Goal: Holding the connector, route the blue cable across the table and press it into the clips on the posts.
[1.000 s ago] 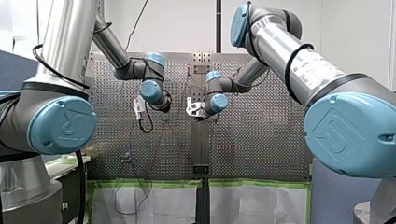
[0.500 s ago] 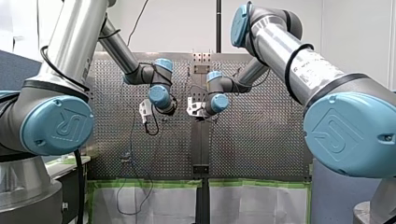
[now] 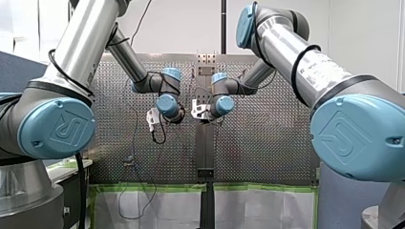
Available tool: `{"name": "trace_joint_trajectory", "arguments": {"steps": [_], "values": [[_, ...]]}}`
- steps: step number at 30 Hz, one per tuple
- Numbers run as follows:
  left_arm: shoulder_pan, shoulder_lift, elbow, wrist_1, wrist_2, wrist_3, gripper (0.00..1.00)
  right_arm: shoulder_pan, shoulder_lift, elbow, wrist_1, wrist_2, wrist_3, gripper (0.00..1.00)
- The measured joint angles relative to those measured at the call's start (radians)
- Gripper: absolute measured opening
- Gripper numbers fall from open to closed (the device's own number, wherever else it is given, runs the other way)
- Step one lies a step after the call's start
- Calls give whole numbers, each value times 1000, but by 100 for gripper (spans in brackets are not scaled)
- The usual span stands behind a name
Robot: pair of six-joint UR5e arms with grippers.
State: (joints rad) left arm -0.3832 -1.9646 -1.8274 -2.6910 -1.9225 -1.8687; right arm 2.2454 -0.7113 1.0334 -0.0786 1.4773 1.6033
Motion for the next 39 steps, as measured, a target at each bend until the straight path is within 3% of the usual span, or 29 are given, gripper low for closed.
{"name": "trace_joint_trajectory", "arguments": {"steps": [7, 16, 23, 32, 39], "values": [[-10, -22, 32, -14, -8, 1, 100, 0, 0, 0, -1, 0, 0, 0], [-12, -92, 103, -28, -61, -9, 100, -3, 0, 0, -2, 0, 5, 0], [-13, -135, 166, -29, -73, -13, 100, -4, 0, 0, -3, 1, 7, 0], [-11, -205, 236, -6, -110, -22, 100, -5, 0, 0, -3, -8, 8, 0], [-8, -224, 249, -17, -129, -23, 100, -5, 0, 0, -4, -13, 9, 0]]}}
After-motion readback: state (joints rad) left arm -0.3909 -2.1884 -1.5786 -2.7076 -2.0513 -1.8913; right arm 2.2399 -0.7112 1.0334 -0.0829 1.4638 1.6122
